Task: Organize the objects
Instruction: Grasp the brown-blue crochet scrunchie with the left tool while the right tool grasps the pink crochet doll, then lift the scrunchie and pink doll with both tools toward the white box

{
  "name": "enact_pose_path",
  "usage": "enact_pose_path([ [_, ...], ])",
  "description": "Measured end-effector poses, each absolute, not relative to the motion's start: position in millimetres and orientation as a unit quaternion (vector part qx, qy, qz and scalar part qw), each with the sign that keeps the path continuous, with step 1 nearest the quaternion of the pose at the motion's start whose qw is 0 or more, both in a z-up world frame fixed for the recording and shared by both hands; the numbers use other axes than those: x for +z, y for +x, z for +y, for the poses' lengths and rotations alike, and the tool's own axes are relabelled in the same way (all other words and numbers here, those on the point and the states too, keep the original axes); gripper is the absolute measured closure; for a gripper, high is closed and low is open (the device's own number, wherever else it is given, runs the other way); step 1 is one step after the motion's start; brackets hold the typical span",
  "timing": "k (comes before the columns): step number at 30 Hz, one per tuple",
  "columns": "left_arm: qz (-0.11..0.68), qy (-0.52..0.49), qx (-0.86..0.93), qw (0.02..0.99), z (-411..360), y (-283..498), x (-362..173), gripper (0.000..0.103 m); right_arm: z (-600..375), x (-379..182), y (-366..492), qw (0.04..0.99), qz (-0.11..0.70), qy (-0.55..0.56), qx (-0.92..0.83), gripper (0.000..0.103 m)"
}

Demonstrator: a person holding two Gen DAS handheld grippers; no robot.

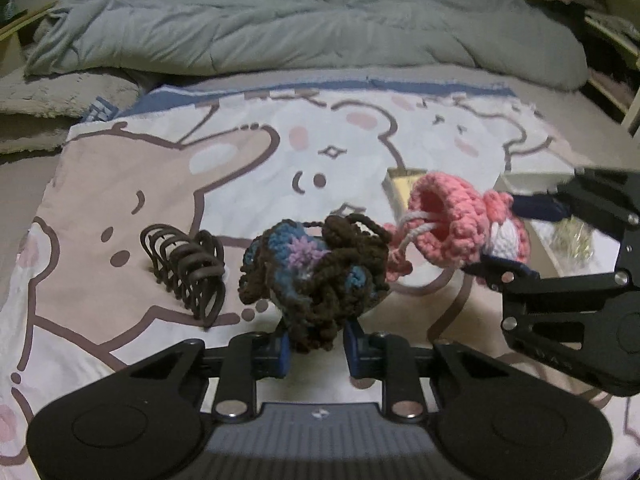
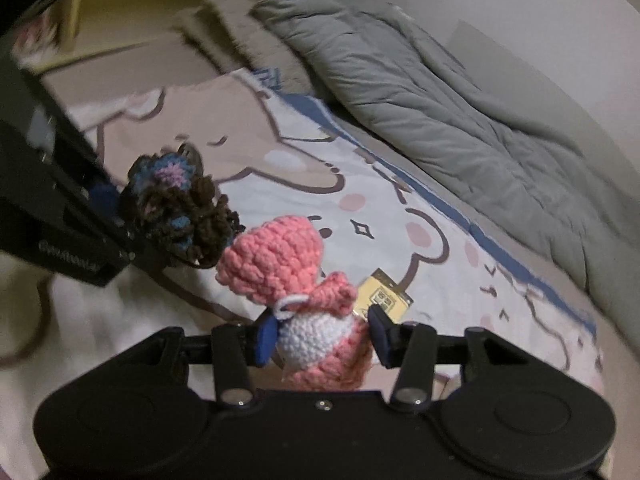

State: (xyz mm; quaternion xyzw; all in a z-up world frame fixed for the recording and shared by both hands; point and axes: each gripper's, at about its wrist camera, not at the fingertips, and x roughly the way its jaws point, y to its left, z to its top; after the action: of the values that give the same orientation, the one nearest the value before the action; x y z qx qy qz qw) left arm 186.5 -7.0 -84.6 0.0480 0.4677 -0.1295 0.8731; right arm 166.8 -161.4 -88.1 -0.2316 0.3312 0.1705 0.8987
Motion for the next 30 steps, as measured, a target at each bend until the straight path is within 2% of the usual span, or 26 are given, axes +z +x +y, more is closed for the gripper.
enact_pose_path([
  [10, 0.428, -0.001, -0.116, 0.896, -11.2, 168.6, -54.6, 0.076, -192.9, -55.7, 157.8, 0.925, 0.344, -0.092, 0.134, 0.054],
  [12, 0.42, -0.009, -0.115, 0.9, -11.8, 165.7, -49.6, 0.083, -199.2, -51.1, 155.2, 0.928, 0.342, -0.071, 0.126, 0.054],
  [13, 0.417, -0.013, -0.113, 0.902, -11.9, 164.6, -47.4, 0.096, -201.9, -49.2, 154.0, 0.93, 0.34, -0.065, 0.121, 0.054],
  [21, 0.412, -0.021, -0.119, 0.903, -19.0, 159.6, -42.0, 0.098, -219.0, -38.9, 145.1, 0.937, 0.334, -0.033, 0.102, 0.054],
  [23, 0.419, -0.018, -0.125, 0.899, -20.3, 161.3, -47.5, 0.094, -220.5, -38.4, 143.4, 0.936, 0.335, -0.033, 0.102, 0.054],
  [24, 0.421, -0.017, -0.124, 0.899, -20.3, 162.6, -50.8, 0.088, -221.0, -37.7, 142.4, 0.936, 0.336, -0.031, 0.102, 0.054],
  [25, 0.428, -0.013, -0.118, 0.896, -20.5, 165.4, -55.4, 0.069, -221.3, -37.1, 141.5, 0.936, 0.336, -0.03, 0.103, 0.054],
  [26, 0.434, -0.007, -0.114, 0.893, -21.3, 167.6, -59.7, 0.059, -221.6, -36.9, 140.8, 0.935, 0.337, -0.029, 0.104, 0.054],
  [27, 0.439, -0.003, -0.108, 0.892, -21.5, 170.1, -64.2, 0.042, -221.9, -36.9, 140.5, 0.935, 0.337, -0.029, 0.105, 0.054],
  [28, 0.444, 0.002, -0.101, 0.89, -21.7, 173.4, -68.8, 0.035, -222.2, -37.2, 140.7, 0.934, 0.339, -0.029, 0.107, 0.054],
  [30, 0.449, 0.01, -0.094, 0.888, -22.6, 180.3, -75.7, 0.033, -222.3, -37.9, 142.3, 0.933, 0.342, -0.028, 0.109, 0.054],
])
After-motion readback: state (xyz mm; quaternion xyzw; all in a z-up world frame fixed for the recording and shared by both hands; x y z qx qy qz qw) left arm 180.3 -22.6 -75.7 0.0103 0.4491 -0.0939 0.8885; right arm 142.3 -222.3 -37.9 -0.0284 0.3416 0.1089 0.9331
